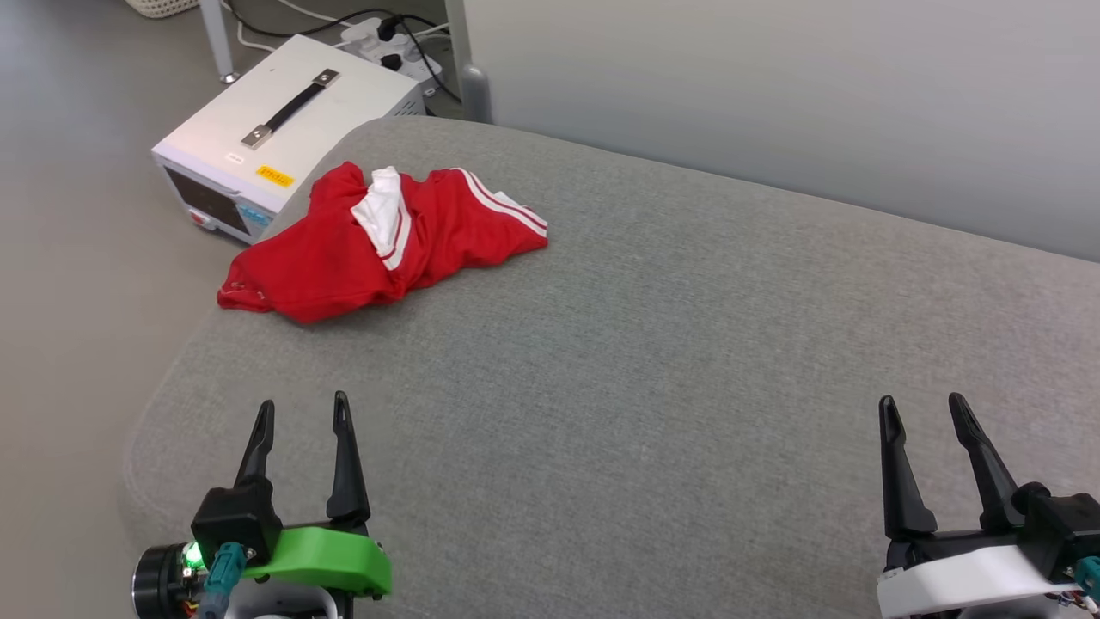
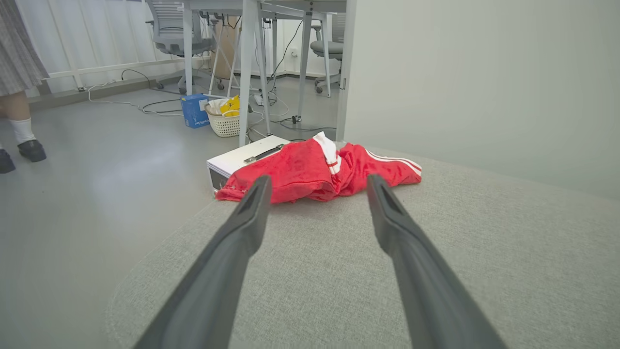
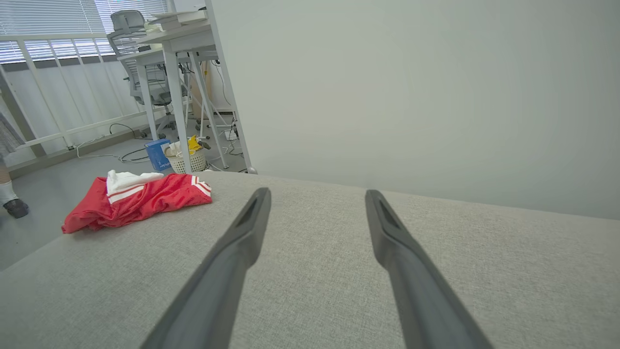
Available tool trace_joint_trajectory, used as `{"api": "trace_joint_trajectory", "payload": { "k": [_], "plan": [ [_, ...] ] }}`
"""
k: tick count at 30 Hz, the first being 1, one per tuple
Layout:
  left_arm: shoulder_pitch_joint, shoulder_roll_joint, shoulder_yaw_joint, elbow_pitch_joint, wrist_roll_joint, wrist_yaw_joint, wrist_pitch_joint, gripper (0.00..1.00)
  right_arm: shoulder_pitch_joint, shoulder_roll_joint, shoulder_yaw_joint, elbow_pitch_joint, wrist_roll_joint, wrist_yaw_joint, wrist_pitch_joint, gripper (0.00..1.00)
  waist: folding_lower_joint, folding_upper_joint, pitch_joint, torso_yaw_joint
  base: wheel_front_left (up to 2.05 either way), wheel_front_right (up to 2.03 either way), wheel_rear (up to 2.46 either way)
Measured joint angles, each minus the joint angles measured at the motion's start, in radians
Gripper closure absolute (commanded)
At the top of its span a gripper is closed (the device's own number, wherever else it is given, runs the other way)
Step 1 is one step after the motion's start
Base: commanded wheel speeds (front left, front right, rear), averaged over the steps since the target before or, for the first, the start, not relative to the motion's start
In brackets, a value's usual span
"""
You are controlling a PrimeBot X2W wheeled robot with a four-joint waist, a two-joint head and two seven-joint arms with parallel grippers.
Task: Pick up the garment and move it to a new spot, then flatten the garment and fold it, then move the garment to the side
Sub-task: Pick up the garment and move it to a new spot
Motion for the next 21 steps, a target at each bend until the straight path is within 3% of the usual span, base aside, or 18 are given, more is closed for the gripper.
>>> {"api": "trace_joint_trajectory", "payload": {
  "k": [12,21],
  "plan": [
    [0.000,0.000,0.016,0.011,-0.036,0.003,0.000,0.00,0.000,0.000,0.004,-0.002,-0.008,0.000,0.000,0.00,0.0000,0.0000,0.015,0.104,0.00,0.00,0.00],
    [-0.027,0.000,0.042,0.031,-0.040,-0.007,0.000,0.00,-0.010,0.001,0.019,-0.007,-0.018,0.000,0.000,0.00,0.0000,0.0000,0.032,0.105,0.00,0.00,0.00]
  ]
}}
